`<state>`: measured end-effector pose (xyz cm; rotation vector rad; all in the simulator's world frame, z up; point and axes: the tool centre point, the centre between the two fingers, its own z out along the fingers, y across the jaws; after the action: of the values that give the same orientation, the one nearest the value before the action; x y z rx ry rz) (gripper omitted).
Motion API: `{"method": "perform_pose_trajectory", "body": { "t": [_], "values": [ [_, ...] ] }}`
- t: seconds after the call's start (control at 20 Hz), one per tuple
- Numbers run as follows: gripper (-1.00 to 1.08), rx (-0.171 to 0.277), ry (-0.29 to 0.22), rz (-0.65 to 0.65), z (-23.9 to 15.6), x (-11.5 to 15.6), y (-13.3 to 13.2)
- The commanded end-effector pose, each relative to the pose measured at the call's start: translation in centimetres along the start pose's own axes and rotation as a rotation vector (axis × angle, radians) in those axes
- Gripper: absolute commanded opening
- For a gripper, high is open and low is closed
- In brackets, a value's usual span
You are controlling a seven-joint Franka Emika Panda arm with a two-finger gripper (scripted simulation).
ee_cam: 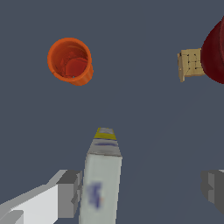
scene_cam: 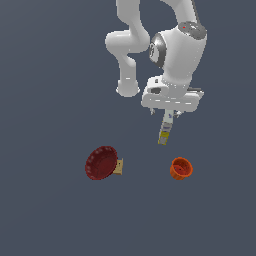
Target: Pick up a designated object from a clutter of objects.
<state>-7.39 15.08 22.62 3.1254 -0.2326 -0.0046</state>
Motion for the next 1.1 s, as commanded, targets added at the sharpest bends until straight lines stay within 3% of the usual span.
{"method": "perform_pose_trajectory", "body": {
  "t": [0.0,0.45,1.05],
  "values": [
    [1.0,0.003,0.001,0.016,0.8,-1.3,-1.3],
    [1.0,0.007,0.002,0.045,2.3,-3.9,-3.5],
    [1.0,0.008,0.002,0.045,3.9,-4.1,-3.6]
  ]
}}
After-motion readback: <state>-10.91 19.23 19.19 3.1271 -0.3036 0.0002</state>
